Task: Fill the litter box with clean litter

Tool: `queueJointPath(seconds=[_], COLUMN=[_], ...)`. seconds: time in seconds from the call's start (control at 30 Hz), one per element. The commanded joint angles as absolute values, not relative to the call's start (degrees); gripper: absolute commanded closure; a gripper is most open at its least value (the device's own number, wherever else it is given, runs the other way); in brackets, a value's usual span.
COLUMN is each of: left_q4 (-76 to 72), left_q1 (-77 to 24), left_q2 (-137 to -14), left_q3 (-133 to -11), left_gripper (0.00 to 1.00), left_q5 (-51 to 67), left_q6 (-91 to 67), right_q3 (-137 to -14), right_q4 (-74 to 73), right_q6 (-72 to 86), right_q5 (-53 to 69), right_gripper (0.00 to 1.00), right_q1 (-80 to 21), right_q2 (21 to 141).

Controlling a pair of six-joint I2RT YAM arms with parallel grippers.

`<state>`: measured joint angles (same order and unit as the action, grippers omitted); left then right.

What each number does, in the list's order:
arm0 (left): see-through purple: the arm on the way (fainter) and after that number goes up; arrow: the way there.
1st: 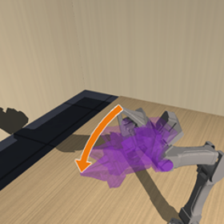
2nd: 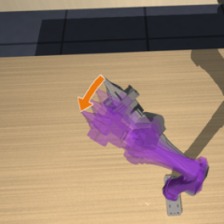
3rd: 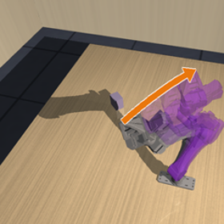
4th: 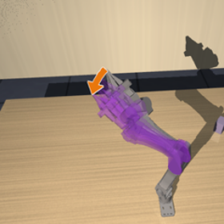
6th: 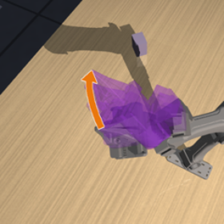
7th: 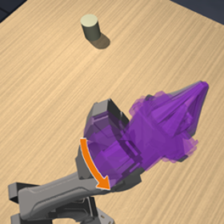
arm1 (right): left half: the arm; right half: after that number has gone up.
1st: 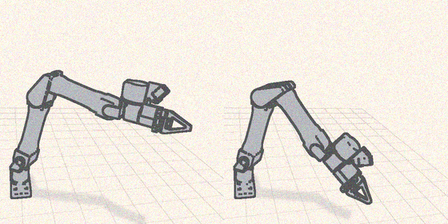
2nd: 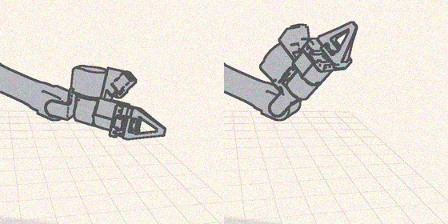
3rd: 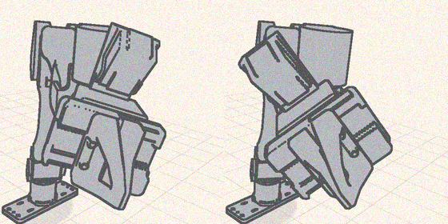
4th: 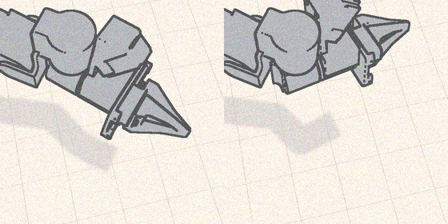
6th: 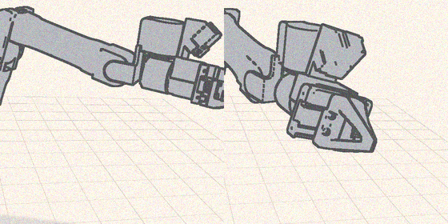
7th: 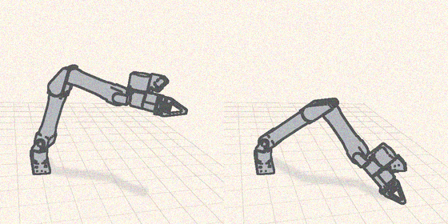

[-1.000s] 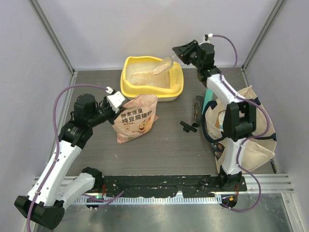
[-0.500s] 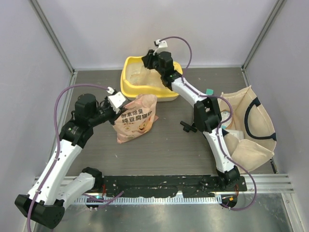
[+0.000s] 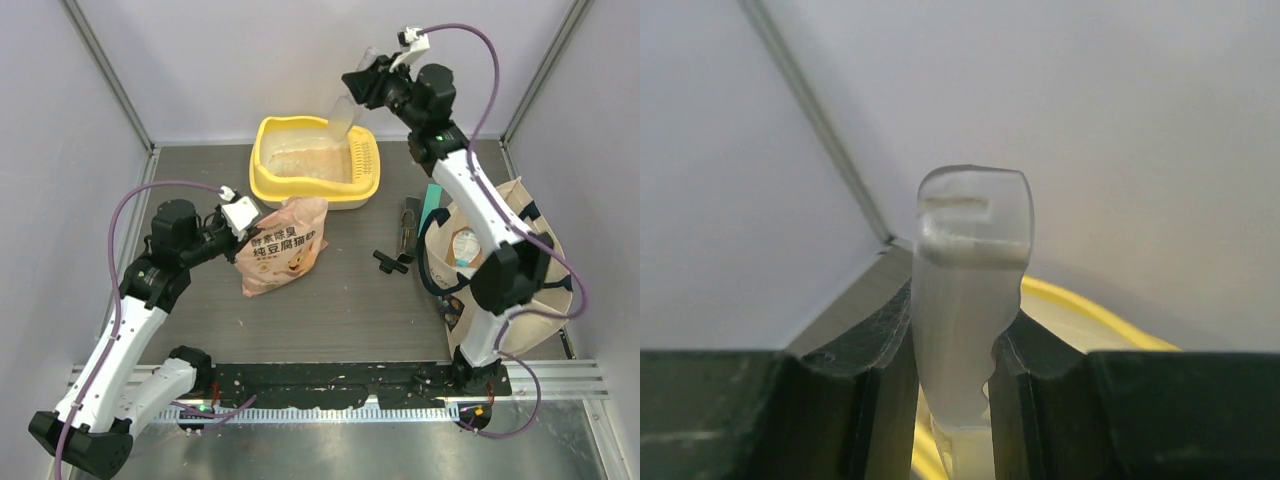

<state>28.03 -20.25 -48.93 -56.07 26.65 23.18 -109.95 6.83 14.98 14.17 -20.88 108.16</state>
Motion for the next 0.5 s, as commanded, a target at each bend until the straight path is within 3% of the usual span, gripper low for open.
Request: queueJointPath(seconds=[0.0,0.13,0.47], left_q4=[26.19,25.40,24.52], left_q1=[-20.39,-20.39,-20.30], left_q2=[-47.02,-47.02,-48.16], left_q3=[-55.46,-55.02,-55.37], left_gripper=[1.00,1.00,1.00], left_q5=[29.09,28.65,29.09], left_q6=[23.29,22.15,21.53], right_q3=[-101.35,-94.41,-92.99], right_q4=[2.64,2.37,1.40], right_q6=[23.64,22.68,15.38], right_q5=[26.80,29.17,31.90], right_gripper=[0.99,0.99,0.99], right_q1=[-23.81,-26.10,-28.65], right_q2=[98.27,95.19,98.17])
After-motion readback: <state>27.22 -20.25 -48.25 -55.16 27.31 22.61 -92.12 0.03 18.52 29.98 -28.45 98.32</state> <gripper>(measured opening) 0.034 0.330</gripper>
